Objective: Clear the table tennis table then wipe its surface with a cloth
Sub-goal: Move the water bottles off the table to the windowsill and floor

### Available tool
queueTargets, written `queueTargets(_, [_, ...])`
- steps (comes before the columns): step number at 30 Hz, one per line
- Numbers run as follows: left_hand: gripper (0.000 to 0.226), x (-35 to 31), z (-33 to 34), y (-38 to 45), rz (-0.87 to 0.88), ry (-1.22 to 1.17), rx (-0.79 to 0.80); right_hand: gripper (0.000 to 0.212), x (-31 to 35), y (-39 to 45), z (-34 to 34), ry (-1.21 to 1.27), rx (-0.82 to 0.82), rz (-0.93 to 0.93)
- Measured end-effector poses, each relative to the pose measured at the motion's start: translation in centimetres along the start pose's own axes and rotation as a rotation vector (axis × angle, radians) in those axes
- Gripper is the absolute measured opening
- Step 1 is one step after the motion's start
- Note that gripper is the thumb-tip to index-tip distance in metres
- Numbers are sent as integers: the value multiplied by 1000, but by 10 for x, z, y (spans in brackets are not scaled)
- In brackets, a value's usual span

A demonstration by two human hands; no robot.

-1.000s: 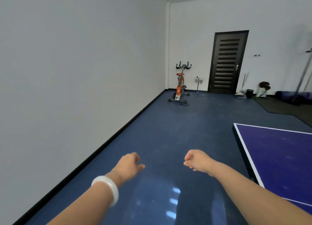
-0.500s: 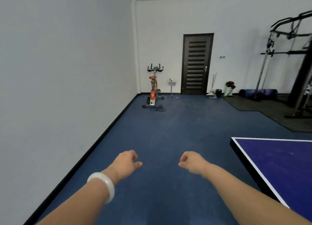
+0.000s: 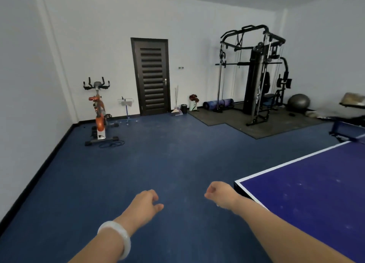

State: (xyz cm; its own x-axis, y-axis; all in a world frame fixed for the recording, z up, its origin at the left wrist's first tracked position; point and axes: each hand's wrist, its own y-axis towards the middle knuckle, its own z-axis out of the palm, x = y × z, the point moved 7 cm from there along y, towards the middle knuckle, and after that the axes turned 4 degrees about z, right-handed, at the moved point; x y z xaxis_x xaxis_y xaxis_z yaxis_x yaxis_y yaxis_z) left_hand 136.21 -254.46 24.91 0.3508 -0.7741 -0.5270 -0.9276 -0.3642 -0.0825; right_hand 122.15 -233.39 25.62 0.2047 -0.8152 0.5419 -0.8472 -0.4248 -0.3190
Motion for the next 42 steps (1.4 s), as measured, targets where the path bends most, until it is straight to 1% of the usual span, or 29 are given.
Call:
queueTargets(4, [31, -13, -9, 137, 56, -13, 31, 27, 10, 118, -41, -3, -36, 55])
queueTargets(8, [31, -27, -27, 262, 84, -16, 36, 21, 22, 220, -78, -20, -41, 97])
queueTargets(12, [31, -37, -39, 375, 117, -25, 57, 37, 33, 316, -102, -23, -21, 137])
queueTargets(16, [30, -45, -40, 502, 170, 1, 90, 36, 38, 420, -134, 24, -84, 161])
queueTargets(19, [26, -58, -40, 608, 224, 6, 116, 39, 31, 502, -163, 63, -118, 224])
queueTargets(21, [26, -74, -41, 669, 255, 2, 143, 40, 22, 541, -186, 76, -130, 270])
queueTargets(23, [25, -96, -35, 736, 301, 16, 175, 37, 2, 582, -215, 121, -166, 327])
queueTargets(26, [23, -147, -10, 828, 391, 30, 230, 23, -44, 621, -262, 224, -250, 449])
queueTargets(29, [21, -211, 37, 894, 486, 64, 328, 23, -103, 642, -300, 281, -316, 578])
queueTargets(33, [22, -318, 107, 970, 637, 43, 412, 18, -193, 675, -368, 317, -444, 718])
queueTargets(37, [22, -418, 169, 1038, 721, 41, 472, 16, -275, 725, -448, 322, -554, 755])
queueTargets(42, [22, -531, 220, 1128, 791, 83, 510, 14, -352, 789, -537, 331, -583, 796])
